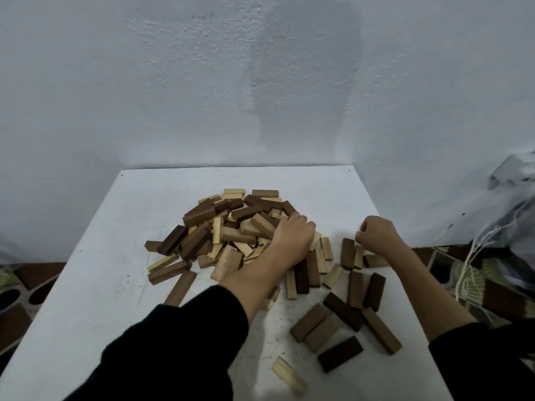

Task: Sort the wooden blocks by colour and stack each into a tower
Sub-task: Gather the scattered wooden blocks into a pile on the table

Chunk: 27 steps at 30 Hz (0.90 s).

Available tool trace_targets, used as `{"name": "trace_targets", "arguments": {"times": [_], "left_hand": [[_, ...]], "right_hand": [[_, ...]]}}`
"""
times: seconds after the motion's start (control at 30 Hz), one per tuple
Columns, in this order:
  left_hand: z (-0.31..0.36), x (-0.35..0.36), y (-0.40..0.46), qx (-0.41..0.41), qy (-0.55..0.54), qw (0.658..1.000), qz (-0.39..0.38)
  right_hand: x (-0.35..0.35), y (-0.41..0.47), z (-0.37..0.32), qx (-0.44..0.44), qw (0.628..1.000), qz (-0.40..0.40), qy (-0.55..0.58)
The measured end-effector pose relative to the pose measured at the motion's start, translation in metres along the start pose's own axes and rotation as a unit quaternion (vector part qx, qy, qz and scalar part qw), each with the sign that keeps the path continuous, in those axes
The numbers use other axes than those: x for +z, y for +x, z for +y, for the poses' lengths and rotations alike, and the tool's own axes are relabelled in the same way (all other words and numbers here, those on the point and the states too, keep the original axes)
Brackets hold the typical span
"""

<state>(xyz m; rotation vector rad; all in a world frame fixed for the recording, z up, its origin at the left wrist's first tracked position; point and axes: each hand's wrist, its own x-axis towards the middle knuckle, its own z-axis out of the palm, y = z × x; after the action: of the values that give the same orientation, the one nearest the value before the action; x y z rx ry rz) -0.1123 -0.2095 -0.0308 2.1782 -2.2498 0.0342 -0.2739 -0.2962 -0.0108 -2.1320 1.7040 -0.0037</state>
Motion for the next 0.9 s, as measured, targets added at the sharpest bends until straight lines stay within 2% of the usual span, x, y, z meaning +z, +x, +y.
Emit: {"name": "trace_targets", "arguments": {"times": [0.13,0.37,0.7,0.9], "left_hand": [[0.002,-0.004,0.006,-0.008,0.017,1.000,-0.012],[0.016,-0.002,0.006,-0.055,-0.125,0.991,-0.011],[0.033,0.004,0.011,-0.079,-0.137,0.987,-0.013],[0.042,0.005,0.012,-0.110,-0.180,0.977,-0.010]], "right_hand": [[0.013,-0.013,0.000,0.030,0.999,-0.014,0.023],[0.028,-0.028,-0.018,0.024,0.999,0.011,-0.029],[0.026,-0.022,-0.015,0.052,0.996,0.018,0.070],[0.026,-0.014,-0.008,0.058,0.981,0.040,0.180]]}}
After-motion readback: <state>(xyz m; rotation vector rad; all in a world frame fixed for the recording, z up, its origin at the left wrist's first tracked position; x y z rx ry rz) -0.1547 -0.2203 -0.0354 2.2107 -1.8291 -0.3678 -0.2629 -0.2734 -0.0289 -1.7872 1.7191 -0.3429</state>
